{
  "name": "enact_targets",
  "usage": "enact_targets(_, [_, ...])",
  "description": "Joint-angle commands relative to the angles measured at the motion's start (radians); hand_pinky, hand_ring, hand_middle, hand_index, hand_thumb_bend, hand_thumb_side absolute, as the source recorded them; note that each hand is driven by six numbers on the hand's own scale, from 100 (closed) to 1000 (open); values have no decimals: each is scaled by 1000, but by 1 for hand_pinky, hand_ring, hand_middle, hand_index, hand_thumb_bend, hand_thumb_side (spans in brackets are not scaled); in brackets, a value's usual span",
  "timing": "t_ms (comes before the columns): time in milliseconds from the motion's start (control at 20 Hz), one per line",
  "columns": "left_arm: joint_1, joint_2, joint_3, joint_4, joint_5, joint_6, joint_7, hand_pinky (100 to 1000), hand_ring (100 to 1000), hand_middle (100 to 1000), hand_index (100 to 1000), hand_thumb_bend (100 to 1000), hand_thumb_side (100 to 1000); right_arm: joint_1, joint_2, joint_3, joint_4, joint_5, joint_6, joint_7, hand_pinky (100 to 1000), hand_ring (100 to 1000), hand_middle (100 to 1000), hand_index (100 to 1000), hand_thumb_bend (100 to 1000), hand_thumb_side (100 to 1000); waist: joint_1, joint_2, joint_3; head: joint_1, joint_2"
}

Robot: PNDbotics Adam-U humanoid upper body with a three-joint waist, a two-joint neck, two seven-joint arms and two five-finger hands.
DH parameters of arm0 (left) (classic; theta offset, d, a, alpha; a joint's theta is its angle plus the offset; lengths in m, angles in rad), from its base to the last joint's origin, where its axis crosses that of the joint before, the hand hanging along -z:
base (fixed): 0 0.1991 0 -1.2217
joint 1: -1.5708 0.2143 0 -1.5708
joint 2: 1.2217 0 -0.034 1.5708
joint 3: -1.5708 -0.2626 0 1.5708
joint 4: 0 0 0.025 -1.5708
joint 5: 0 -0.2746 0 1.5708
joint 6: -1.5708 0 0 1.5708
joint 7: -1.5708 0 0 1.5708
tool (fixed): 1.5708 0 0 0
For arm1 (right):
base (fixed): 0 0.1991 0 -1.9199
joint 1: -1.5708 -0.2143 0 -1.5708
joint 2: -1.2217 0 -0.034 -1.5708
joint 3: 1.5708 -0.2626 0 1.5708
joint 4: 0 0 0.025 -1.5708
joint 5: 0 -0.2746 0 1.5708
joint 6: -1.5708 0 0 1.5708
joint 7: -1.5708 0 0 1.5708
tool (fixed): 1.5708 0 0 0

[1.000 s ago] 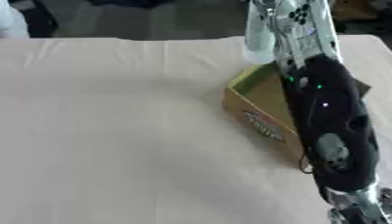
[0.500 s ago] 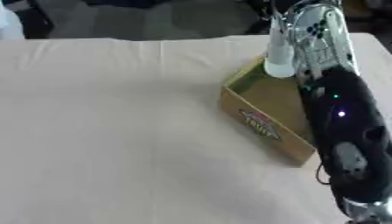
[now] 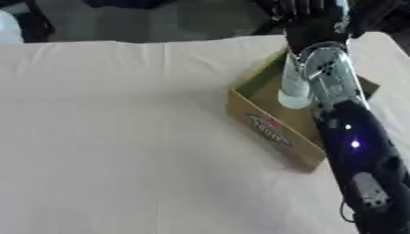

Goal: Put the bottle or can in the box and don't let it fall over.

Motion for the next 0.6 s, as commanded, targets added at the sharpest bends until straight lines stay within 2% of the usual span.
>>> enact_targets(50, [-6,23,9,-21,-2,-1,1,924,976,776,849,484,761,12,1,0,7,2,-39,-26,100,100,100,915,512,990,2,-14,0,-14,2])
enact_targets(400, [-8,23,10,-21,-1,-4,2,923,975,776,849,485,759,91,30,20,46,-9,-48,-26,100,100,100,916,508,1000,6,-15,-1,-6,12])
enact_targets(600, [-7,23,12,-21,-1,-5,4,923,974,776,849,485,759,126,42,26,64,-15,-58,-26,100,100,100,917,507,1000,6,-16,-3,-5,7])
